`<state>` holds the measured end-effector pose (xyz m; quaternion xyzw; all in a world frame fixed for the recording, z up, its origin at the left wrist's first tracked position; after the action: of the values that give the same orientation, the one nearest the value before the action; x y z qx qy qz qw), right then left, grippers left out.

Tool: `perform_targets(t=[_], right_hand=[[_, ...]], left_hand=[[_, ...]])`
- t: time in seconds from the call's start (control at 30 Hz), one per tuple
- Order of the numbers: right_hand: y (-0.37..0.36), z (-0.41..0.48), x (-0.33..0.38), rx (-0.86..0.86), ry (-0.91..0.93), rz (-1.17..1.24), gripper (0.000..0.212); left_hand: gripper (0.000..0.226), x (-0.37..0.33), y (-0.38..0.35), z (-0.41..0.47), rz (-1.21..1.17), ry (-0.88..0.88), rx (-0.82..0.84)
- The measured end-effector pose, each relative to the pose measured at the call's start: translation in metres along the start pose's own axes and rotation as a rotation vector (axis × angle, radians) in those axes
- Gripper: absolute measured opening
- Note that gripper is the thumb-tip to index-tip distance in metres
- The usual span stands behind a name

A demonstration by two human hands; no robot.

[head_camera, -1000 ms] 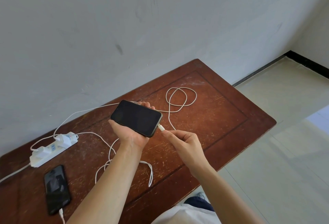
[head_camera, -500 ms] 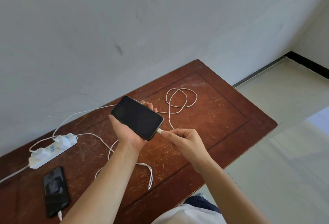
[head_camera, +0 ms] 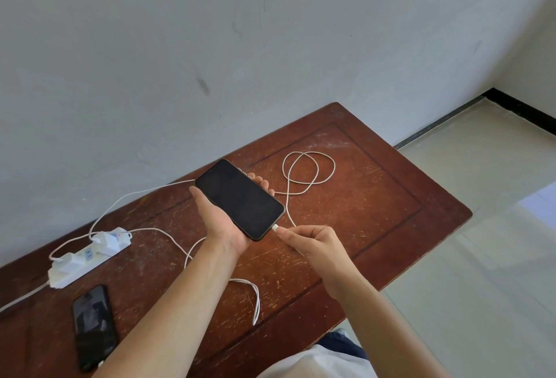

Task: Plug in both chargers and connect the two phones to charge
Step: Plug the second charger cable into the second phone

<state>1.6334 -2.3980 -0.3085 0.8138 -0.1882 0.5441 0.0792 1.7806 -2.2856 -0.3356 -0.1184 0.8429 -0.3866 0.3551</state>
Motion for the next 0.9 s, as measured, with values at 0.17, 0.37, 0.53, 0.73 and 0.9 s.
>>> perform_targets(t=[0.17,0.37,0.53,0.73,0.9], right_hand=[[0.000,-0.001,0.000,-0.008,-0.024,0.004,0.021],[0.002,-0.002,-0.002,-0.023,-0.038,-0.015,0.018],[0.002,-0.001,-0.003,-0.024,-0.026,-0.033,0.021],[0.006,0.002,-0.002,-0.056,0.047,-0.036,0.040],[0.012,0.004,-0.010,-0.083,0.015,0.054,0.034]], left_hand=[[0.091,0.002,0.001,-0.001,0.038,0.017,-0.003],[0.095,0.009,0.003,0.000,0.026,0.052,-0.029],[0.094,0.010,0.006,0.003,-0.025,0.092,-0.033],[0.094,0.007,0.003,0.001,-0.061,0.139,-0.040],[0.088,0.009,0.001,-0.006,-0.054,0.189,-0.009]])
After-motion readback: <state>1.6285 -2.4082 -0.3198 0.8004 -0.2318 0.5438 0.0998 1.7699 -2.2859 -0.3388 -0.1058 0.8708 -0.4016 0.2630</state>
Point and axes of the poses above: each hand's wrist, its own z-axis towards the middle knuckle, its own y-axis out of the back of the hand, x = y × z, the point moved 3 cm from there along z, towards the middle knuckle, and after that the axes turned 5 degrees about y, right-handed, at the moved point
